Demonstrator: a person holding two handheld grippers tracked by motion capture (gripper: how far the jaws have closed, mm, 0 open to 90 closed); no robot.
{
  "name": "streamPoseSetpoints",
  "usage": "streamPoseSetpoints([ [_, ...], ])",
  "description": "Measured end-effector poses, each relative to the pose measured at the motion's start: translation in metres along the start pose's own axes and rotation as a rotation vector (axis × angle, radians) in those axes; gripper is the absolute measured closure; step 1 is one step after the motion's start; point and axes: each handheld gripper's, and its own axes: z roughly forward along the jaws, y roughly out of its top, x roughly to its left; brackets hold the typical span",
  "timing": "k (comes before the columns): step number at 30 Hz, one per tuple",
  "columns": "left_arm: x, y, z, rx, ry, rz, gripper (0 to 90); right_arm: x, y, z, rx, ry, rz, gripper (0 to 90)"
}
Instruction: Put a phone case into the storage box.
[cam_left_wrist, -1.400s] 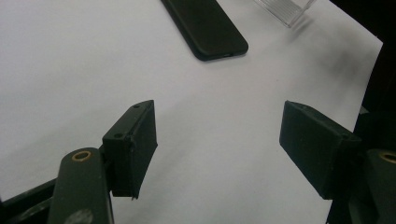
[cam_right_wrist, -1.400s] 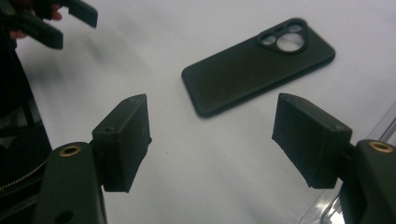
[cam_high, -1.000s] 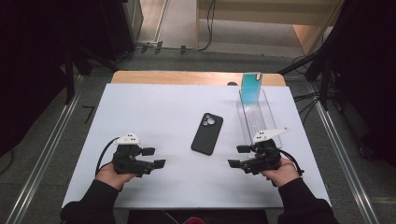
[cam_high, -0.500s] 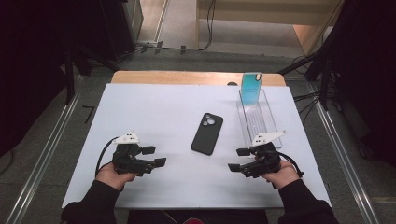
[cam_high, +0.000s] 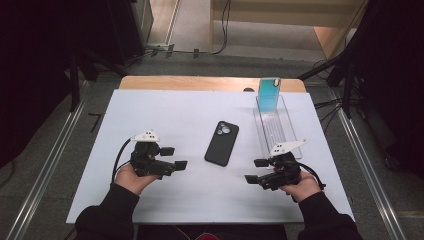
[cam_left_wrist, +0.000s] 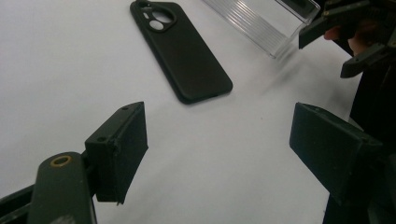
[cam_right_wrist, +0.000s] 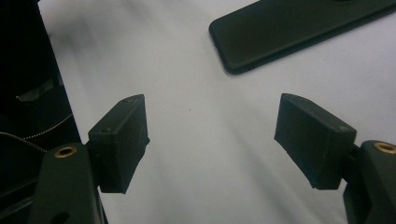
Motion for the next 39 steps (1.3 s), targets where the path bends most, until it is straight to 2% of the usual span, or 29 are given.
streamPoseSetpoints([
  [1, 0.0, 0.002, 0.002, 0.005, 0.011, -0.001, 19.7, 0.0, 0.0, 0.0, 0.002, -0.001, -0.001, 23.7],
  [3, 0.0, 0.006, 0.006, 0.009, 0.018, -0.004, 12.7, 0.0, -0.001, 0.0, 0.004, 0.0, -0.001, 23.7],
  [8, -0.001, 0.016, 0.016, 0.007, 0.006, -0.038, 12.9, 0.001, 0.0, 0.001, 0.009, 0.002, -0.002, 23.7],
  [19, -0.002, 0.038, 0.035, 0.018, 0.024, -0.011, 15.5, 0.001, -0.001, 0.004, 0.021, 0.006, -0.006, 23.7],
  [29, -0.003, 0.051, 0.055, 0.038, 0.03, -0.001, 17.3, 0.001, -0.001, 0.004, 0.022, 0.005, -0.006, 23.7],
  [34, -0.003, 0.056, 0.065, 0.053, 0.05, 0.002, 18.3, 0.001, -0.001, 0.004, 0.025, 0.003, -0.007, 23.7],
  [37, -0.004, 0.06, 0.071, 0.064, 0.069, 0.018, 18.3, 0.001, -0.001, 0.005, 0.027, 0.002, -0.007, 23.7],
  [39, -0.004, 0.062, 0.076, 0.065, 0.085, 0.012, 18.2, 0.001, -0.001, 0.005, 0.031, 0.002, -0.006, 23.7],
])
